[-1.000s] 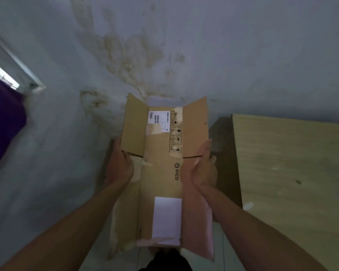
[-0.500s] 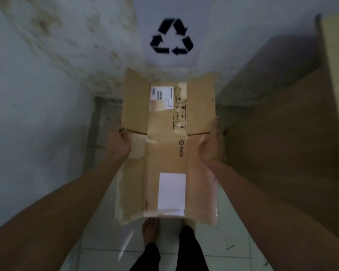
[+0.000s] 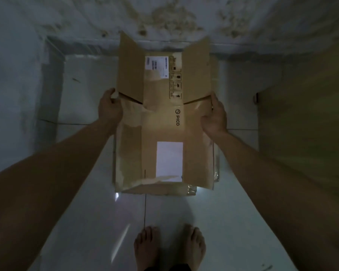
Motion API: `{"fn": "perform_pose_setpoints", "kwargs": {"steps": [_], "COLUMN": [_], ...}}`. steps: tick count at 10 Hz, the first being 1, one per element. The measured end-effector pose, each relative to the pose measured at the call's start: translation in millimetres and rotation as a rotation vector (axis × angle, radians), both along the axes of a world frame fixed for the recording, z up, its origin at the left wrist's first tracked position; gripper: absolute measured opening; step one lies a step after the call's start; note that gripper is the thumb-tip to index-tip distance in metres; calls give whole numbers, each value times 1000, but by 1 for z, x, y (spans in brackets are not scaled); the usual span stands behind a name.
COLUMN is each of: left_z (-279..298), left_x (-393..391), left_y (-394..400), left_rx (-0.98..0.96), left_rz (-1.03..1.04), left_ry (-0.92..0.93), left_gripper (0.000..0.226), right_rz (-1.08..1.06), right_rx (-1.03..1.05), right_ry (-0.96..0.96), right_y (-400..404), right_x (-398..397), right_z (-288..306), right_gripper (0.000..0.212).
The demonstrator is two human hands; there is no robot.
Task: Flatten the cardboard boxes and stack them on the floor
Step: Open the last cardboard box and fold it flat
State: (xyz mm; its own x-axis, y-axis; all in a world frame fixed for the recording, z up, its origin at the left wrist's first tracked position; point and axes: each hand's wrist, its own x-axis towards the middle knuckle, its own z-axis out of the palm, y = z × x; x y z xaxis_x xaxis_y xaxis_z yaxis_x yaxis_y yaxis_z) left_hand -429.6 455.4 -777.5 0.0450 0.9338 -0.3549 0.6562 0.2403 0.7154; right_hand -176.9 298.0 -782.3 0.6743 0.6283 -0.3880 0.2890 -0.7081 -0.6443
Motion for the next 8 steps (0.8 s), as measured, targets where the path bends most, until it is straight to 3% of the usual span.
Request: {"fn": "perform_pose_setpoints", "kwargs": {"steps": [2, 3, 4, 6, 7, 8], "left_z": [-52, -66, -88, -107, -110, -105], "left_x": [-10, -12, -8, 13, 8, 8], "left_y": [15, 15, 15, 44, 45, 36], "left_rx": [-214, -333, -405, -485, -491, -427], "left_rz": [-39, -12, 36, 34, -14, -115], "left_ry": [-118, -183, -205, -206, -43, 161], "left_gripper": [58, 79, 90, 78, 73, 96], "right_rz": [26, -93, -175, -185, -169, -57], "right_rx": [-178, -298, -378, -333, -273, -265], "right_ry": [9, 14, 27, -82, -84, -188], "right_y": [-3, -9, -13, -9, -16, -22], "right_x": [14, 10, 9, 20, 19, 11], "right_z": [-54, -70, -86, -116, -112, -99], "right_gripper": [69, 82, 79, 65, 68, 87]}}
